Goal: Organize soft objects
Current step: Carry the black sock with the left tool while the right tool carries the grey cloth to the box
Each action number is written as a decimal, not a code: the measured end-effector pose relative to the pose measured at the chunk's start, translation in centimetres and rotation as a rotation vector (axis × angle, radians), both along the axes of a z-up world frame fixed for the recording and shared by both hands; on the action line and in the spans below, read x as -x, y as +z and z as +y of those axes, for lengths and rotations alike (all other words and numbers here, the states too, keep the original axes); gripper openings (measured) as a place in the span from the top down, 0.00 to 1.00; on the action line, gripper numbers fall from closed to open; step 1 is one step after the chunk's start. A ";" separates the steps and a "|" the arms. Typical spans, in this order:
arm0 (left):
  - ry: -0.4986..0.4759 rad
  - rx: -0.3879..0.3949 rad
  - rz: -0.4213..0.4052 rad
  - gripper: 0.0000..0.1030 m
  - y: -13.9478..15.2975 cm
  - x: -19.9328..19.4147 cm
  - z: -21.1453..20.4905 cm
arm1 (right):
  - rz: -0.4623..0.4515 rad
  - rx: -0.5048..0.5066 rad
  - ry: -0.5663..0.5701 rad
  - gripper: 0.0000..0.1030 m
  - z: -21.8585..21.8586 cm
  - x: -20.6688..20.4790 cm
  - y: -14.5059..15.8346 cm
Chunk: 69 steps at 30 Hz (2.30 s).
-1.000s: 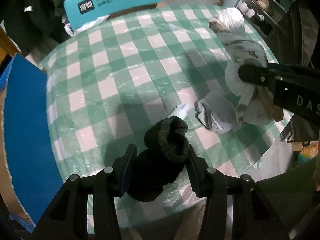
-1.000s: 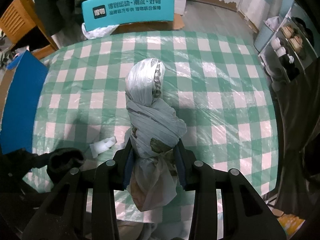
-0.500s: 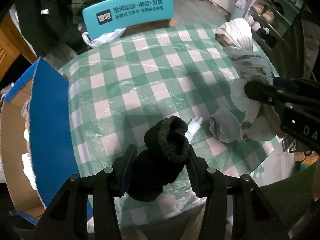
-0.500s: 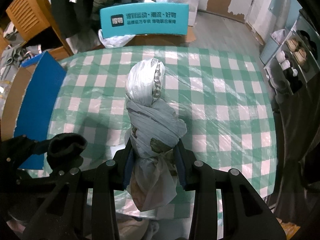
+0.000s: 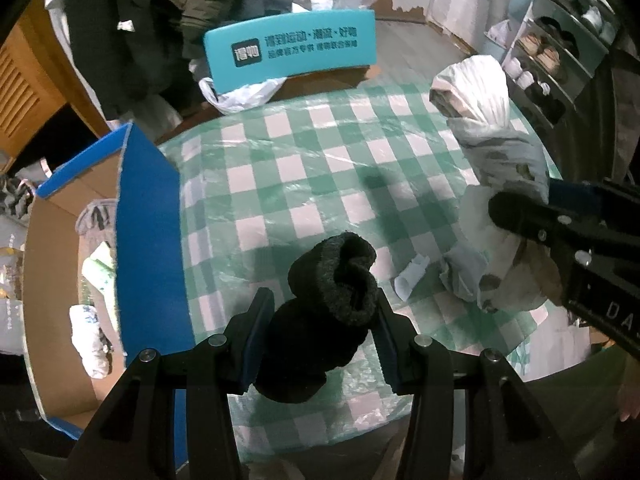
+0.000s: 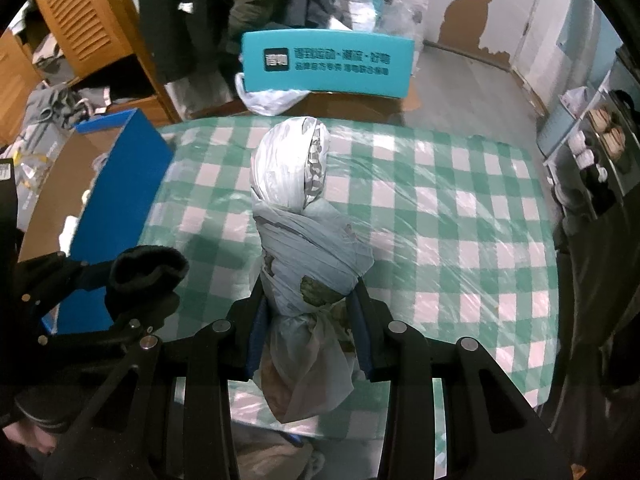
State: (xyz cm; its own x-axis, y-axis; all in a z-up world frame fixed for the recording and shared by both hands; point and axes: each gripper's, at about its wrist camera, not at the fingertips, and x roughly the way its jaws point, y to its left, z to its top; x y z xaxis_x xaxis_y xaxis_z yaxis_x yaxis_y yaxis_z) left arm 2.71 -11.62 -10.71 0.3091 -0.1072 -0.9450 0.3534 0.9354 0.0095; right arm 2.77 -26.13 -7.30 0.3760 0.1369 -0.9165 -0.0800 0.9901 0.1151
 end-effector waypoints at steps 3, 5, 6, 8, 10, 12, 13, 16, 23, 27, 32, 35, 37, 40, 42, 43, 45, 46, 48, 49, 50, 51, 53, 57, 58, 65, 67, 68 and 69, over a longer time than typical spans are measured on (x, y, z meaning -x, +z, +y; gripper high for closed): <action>0.013 0.002 -0.014 0.52 0.6 -0.1 0.7 | -0.007 -0.005 0.016 0.65 0.7 -0.1 0.4; 0.020 0.004 -0.022 0.52 0.9 -0.2 1.2 | -0.013 -0.008 0.026 0.65 1.2 -0.1 0.7; 0.025 0.004 -0.026 0.52 1.1 -0.3 1.4 | -0.016 -0.011 0.032 0.65 1.6 -0.1 0.9; 0.033 0.005 -0.033 0.52 1.5 -0.3 1.9 | -0.022 -0.013 0.042 0.65 2.1 -0.2 1.2; 0.041 0.005 -0.040 0.52 1.8 -0.4 2.3 | -0.027 -0.016 0.052 0.65 2.7 -0.3 1.4; 0.047 0.007 -0.046 0.52 2.1 -0.5 2.8 | -0.032 -0.022 0.064 0.65 3.3 -0.5 1.8; 0.051 0.009 -0.048 0.52 2.2 -0.6 3.0 | -0.034 -0.024 0.067 0.65 3.5 -0.6 1.9; 0.062 0.009 -0.059 0.52 2.6 -0.7 3.8 | -0.041 -0.028 0.079 0.65 4.4 -0.9 2.2; 0.100 0.011 -0.082 0.52 3.5 -0.9 6.0 | -0.060 -0.038 0.106 0.65 6.2 -1.6 3.2; 0.124 0.016 -0.090 0.52 4.0 -1.1 7.3 | -0.071 -0.046 0.126 0.65 7.6 -1.9 3.9; 0.160 0.022 -0.107 0.52 4.6 -1.2 9.6 | -0.083 -0.056 0.157 0.65 9.6 -2.6 4.5; 0.182 0.023 -0.115 0.52 4.8 -1.2 11.0 | -0.086 -0.059 0.173 0.65 10.8 -3.0 4.8; 0.201 0.024 -0.120 0.52 4.9 -1.3 12.2 | -0.088 -0.060 0.185 0.65 11.5 -3.1 5.0; 0.231 0.028 -0.123 0.52 5.0 -1.4 13.9 | -0.090 -0.064 0.204 0.65 12.9 -3.5 5.2; 0.255 0.030 -0.123 0.52 5.0 -1.5 15.1 | -0.090 -0.070 0.218 0.65 13.9 -3.7 5.3; 0.267 0.031 -0.122 0.52 4.9 -1.6 15.8 | -0.090 -0.072 0.222 0.65 14.2 -3.7 5.3; 0.285 0.031 -0.122 0.52 4.8 -1.6 16.9 | -0.088 -0.077 0.237 0.65 15.3 -4.0 5.4; 0.297 0.029 -0.122 0.52 4.8 -1.6 17.5 | -0.088 -0.079 0.242 0.65 15.6 -4.1 5.4; 0.316 0.029 -0.122 0.52 4.6 -1.7 18.6 | -0.083 -0.084 0.257 0.65 16.8 -4.3 5.3; 0.323 0.027 -0.121 0.52 4.6 -1.7 19.1 | -0.082 -0.085 0.261 0.65 17.1 -4.3 5.3; 0.333 0.026 -0.120 0.52 4.5 -1.8 19.6 | -0.079 -0.087 0.268 0.65 17.6 -4.5 5.3; 0.341 0.025 -0.119 0.52 4.4 -1.8 20.0 | -0.077 -0.089 0.276 0.65 18.1 -4.6 5.2; 0.358 0.020 -0.117 0.52 4.2 -1.8 21.0 | -0.073 -0.091 0.287 0.65 18.9 -4.8 5.2; 0.392 0.008 -0.113 0.52 3.7 -2.0 22.6 | -0.068 -0.093 0.313 0.65 20.9 -5.0 5.1; 0.401 -0.001 -0.112 0.52 3.5 -2.1 23.0 | -0.067 -0.094 0.318 0.65 21.1 -5.0 5.1; 0.436 0.003 -0.088 0.52 2.6 -2.2 24.9 | -0.035 -0.107 0.356 0.65 24.0 -5.7 4.2; 0.443 0.005 -0.079 0.52 2.2 -2.3 25.3 | -0.022 -0.116 0.364 0.65 24.6 -5.9 3.8; 0.446 0.004 -0.074 0.52 2.1 -2.3 25.5 | -0.016 -0.118 0.368 0.65 24.9 -6.0 3.7; 0.449 0.004 -0.071 0.52 1.9 -2.3 25.7 | -0.010 -0.120 0.372 0.65 25.1 -6.1 3.5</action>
